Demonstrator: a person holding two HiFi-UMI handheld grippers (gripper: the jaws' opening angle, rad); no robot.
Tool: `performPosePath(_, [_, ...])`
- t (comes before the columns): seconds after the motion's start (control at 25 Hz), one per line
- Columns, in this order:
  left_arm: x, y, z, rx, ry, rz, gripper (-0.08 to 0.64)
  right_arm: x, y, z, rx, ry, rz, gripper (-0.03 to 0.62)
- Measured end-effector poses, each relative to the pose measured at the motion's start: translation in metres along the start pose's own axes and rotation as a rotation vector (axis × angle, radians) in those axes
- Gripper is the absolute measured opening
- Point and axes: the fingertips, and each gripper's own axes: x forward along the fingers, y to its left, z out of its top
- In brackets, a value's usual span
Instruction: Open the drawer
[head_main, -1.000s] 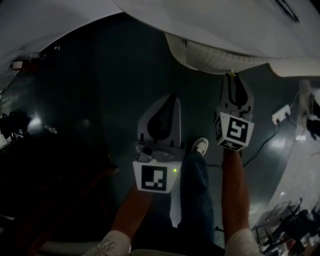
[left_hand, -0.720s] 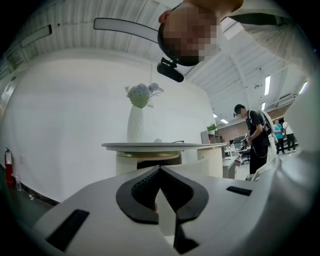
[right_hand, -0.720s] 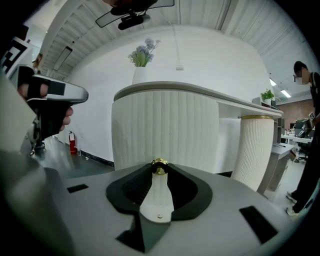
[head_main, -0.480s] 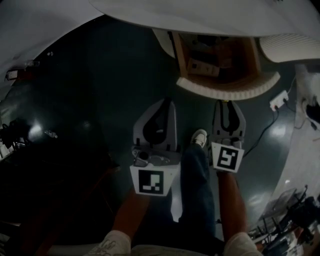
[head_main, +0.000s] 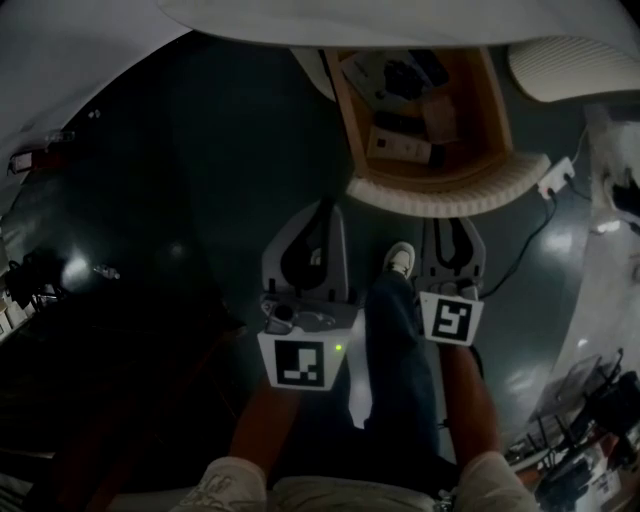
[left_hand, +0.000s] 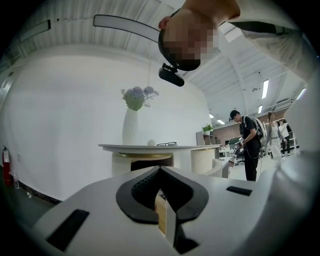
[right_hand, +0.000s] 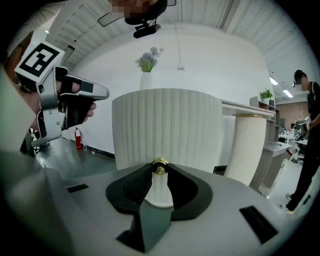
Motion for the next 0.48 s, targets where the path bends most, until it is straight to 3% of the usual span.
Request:
performPosePath(0.28, [-0.002,0.003,0.007,-0.001,-0.003,0.002,-0.004,-0.002,-0.002,0.003,0.038,0.005,-0.015,0.112])
performPosePath(0.48, [-0.001,0.001,0.027,0.007,-0.002,-0.007,-0.004,-0.015,0.002,0.033,0.036,-0.023,0.018,0.132])
